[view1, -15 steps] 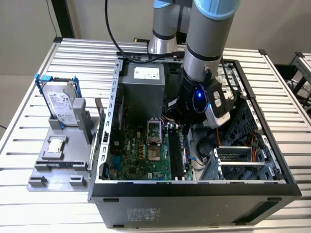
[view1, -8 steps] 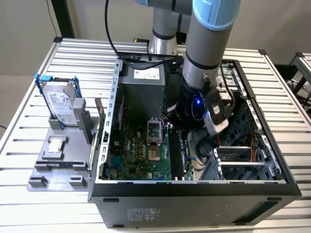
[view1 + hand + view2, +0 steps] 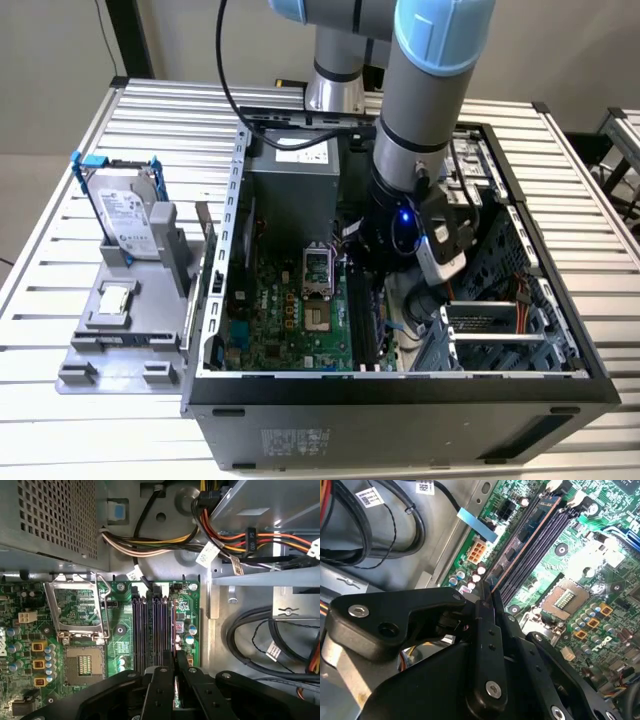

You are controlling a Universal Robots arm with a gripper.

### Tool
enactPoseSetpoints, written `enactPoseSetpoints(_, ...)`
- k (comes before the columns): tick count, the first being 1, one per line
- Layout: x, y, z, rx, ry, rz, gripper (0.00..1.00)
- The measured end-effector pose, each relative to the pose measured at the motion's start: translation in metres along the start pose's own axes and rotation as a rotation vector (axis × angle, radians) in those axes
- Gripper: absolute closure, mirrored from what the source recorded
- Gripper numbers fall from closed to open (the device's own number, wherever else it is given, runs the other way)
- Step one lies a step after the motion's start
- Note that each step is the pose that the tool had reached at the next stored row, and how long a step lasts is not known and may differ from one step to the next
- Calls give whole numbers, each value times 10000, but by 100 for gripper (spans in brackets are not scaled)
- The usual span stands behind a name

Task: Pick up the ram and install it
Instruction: 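Insert the ram into the slot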

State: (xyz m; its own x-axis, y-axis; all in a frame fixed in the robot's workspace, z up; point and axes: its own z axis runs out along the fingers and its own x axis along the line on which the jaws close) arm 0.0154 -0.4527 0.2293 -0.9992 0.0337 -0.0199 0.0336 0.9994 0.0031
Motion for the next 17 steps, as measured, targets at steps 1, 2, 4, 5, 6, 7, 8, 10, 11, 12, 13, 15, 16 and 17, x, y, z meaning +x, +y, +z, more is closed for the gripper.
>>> enactPoseSetpoints(1, 1, -1, 10, 0, 6, 0, 100)
enactPoseSetpoints(2, 1, -3, 17, 1, 15, -1, 100)
enactPoseSetpoints(4, 3, -12, 25, 2, 33, 0, 100)
enactPoseSetpoints(5, 4, -16, 27, 0, 37, 0, 100)
enactPoseSetpoints(6, 3, -19, 28, 2, 44, 0, 100)
enactPoseSetpoints(7, 3, -21, 30, 0, 48, 0, 100)
enactPoseSetpoints(8, 4, -23, 34, -1, 52, 0, 100)
enactPoseSetpoints(10, 4, -27, 46, 2, 63, -1, 100)
enactPoseSetpoints(11, 4, -29, 52, 3, 70, 0, 100)
enactPoseSetpoints(12, 4, -30, 57, 4, 76, 0, 100)
enactPoseSetpoints(13, 4, -33, 59, 4, 81, 0, 100)
enactPoseSetpoints(15, 5, -40, 61, 2, 85, 0, 100)
enactPoseSetpoints(16, 4, -42, 61, 3, 86, 0, 100)
enactPoseSetpoints(17, 4, -42, 62, 3, 89, 0, 100)
